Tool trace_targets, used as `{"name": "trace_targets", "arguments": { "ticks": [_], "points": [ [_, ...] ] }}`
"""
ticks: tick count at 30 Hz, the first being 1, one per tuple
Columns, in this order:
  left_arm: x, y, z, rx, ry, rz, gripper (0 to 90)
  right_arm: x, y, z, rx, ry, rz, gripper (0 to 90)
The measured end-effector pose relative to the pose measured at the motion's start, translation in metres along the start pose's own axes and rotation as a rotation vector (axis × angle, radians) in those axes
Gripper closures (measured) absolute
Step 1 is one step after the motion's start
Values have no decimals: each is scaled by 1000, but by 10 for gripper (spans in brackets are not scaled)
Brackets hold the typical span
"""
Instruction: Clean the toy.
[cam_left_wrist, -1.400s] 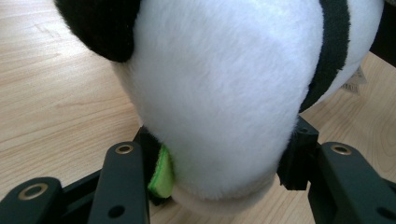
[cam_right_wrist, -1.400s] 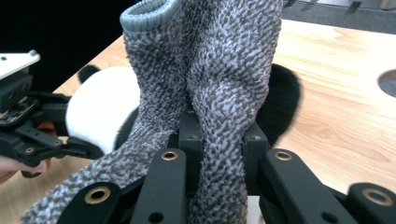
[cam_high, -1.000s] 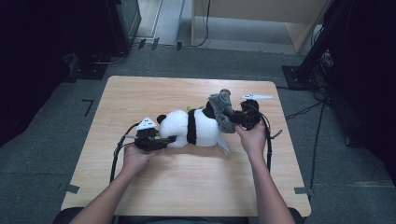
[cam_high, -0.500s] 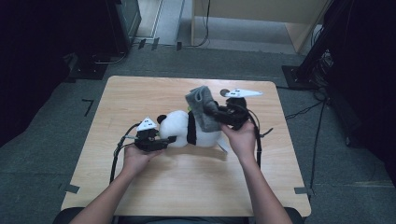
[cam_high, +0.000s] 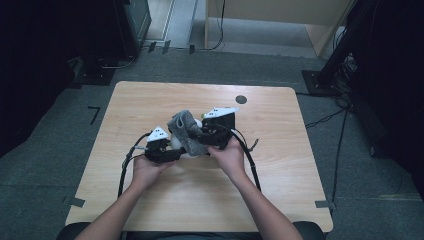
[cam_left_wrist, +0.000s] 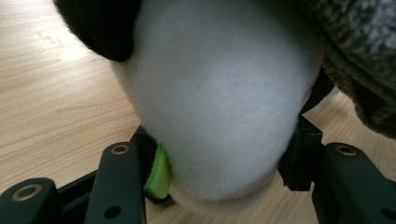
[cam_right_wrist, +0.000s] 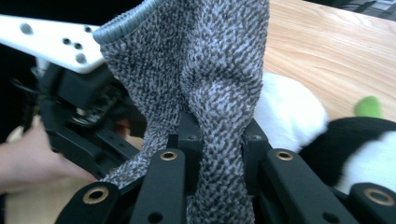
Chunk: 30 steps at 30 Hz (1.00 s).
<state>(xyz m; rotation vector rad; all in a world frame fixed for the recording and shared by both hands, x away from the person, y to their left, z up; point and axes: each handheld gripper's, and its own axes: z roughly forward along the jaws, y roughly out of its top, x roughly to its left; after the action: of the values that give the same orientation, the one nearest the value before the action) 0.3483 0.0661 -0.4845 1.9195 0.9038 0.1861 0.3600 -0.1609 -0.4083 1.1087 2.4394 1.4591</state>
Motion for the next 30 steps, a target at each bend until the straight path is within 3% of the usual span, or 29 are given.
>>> {"name": "trace_targets", "arguments": {
  "ticks": [7, 14, 26, 30],
  "points": [
    [4, 1, 1, 9, -14, -15, 445, -16, -2, -12, 27, -66, 12, 764],
    [4, 2, 3, 9, -17, -5, 442, -35, -2, -33, 14, -66, 66, 778],
    [7, 2, 3, 18, -28, -14, 434, -82, -11, -81, -56, -125, 210, 775],
    [7, 2, 4, 20, -29, -12, 417, -101, -21, -85, -69, -86, 282, 776]
  ]
}}
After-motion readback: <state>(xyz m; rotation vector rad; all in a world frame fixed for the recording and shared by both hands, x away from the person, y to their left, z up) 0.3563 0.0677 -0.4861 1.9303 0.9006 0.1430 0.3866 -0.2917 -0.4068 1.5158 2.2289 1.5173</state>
